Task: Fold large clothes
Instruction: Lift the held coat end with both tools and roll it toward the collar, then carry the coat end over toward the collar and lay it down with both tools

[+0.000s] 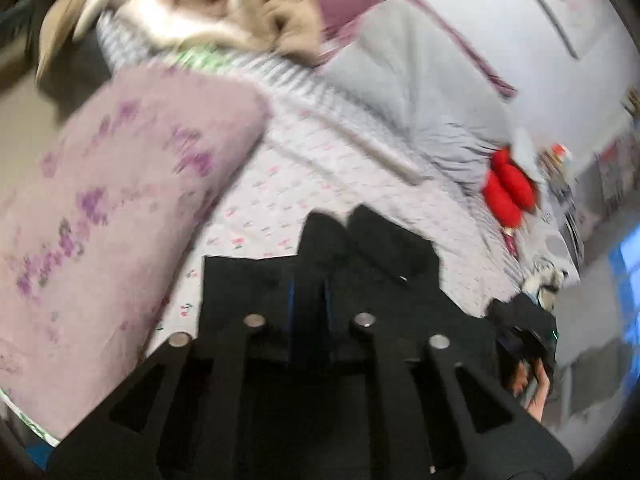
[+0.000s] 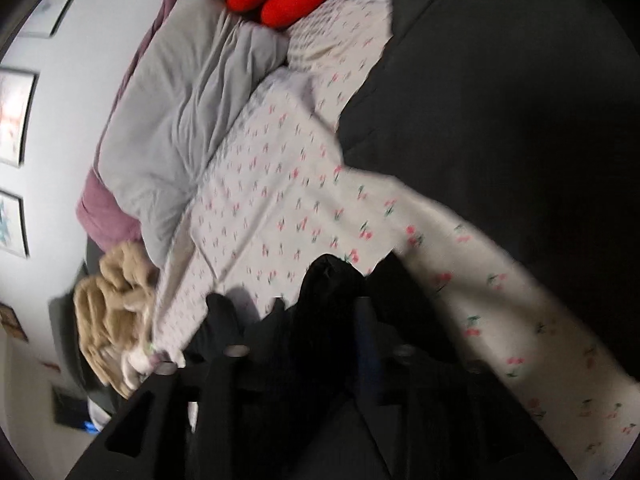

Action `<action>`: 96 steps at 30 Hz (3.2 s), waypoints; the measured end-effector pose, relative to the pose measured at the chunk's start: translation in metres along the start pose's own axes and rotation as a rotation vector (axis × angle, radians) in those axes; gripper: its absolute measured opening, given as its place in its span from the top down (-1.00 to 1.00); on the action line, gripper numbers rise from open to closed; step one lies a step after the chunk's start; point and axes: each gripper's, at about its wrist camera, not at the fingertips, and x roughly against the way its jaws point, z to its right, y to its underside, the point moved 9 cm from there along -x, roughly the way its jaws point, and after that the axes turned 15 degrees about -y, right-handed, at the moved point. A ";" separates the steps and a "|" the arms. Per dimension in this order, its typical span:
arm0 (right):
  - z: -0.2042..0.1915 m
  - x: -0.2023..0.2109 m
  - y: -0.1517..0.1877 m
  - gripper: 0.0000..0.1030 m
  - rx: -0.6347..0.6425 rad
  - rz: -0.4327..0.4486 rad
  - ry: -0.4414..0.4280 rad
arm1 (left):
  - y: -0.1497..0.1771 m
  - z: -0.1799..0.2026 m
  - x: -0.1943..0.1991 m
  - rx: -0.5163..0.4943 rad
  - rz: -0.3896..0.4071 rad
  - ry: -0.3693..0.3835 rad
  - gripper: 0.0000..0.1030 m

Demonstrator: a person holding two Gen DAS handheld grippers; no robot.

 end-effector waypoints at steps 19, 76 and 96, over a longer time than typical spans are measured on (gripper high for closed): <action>0.023 -0.050 0.022 0.26 0.411 -0.257 0.199 | 0.050 -0.032 -0.095 -0.100 -0.145 -0.164 0.66; 0.005 -0.177 -0.073 0.91 0.603 -0.045 0.470 | -0.079 0.021 -0.204 0.033 0.026 -0.294 0.97; -0.004 -0.172 -0.055 0.90 0.628 -0.225 0.366 | -0.062 0.025 -0.206 -0.080 -0.039 -0.298 0.89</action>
